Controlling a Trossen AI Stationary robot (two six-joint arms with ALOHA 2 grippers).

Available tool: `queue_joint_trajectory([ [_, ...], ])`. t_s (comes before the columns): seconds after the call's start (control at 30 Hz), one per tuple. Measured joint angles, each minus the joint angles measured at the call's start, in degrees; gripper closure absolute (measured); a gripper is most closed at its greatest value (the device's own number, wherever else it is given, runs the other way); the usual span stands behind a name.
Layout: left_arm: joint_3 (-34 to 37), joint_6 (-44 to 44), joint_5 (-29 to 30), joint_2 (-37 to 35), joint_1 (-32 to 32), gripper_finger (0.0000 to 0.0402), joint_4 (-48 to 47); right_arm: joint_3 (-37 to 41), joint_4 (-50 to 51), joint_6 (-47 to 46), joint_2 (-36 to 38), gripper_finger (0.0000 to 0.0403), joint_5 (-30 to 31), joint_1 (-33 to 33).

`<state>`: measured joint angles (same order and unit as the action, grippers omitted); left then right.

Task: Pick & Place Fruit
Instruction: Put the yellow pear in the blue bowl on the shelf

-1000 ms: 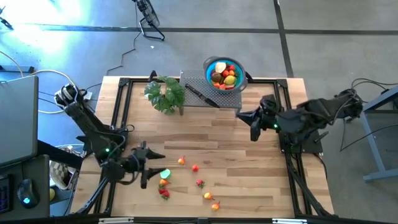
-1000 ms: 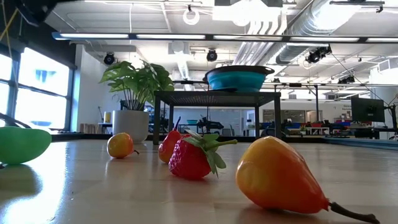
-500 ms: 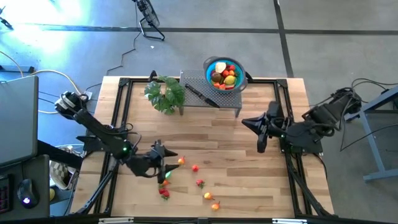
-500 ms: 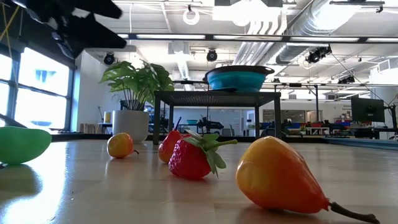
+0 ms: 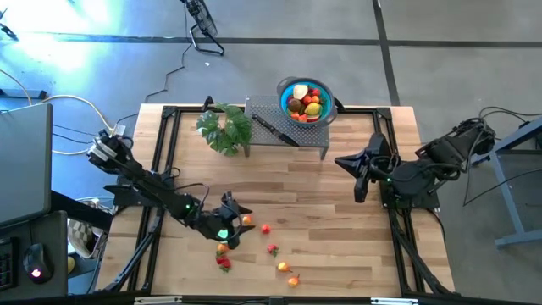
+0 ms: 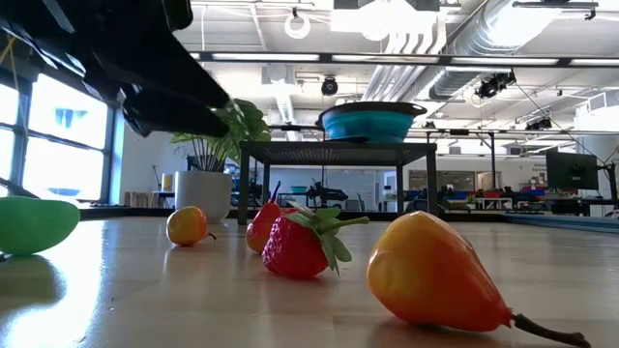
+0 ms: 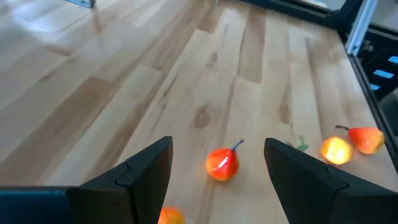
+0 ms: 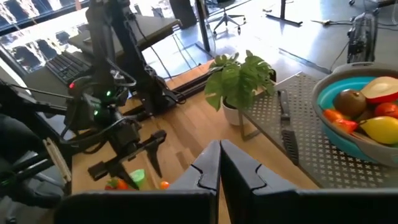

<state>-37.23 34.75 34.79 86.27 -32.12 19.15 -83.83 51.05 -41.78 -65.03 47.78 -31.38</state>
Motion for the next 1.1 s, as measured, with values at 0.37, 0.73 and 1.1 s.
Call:
queue_joint_trajectory([
  [0.37,-8.90,-4.18,-3.31,12.19,0.28,0.0153,0.03,0.00,1.81,0.00,0.19,0.0400,0.25,0.02],
  [0.73,-16.82,-4.29,-4.24,17.94,2.19,0.0153,-11.82,0.00,2.46,-0.13,0.19,0.0400,0.08,0.04],
  [1.1,-16.63,-2.98,-11.85,19.88,4.90,0.0153,-12.03,0.00,3.09,0.00,0.17,0.0400,0.04,0.02],
])
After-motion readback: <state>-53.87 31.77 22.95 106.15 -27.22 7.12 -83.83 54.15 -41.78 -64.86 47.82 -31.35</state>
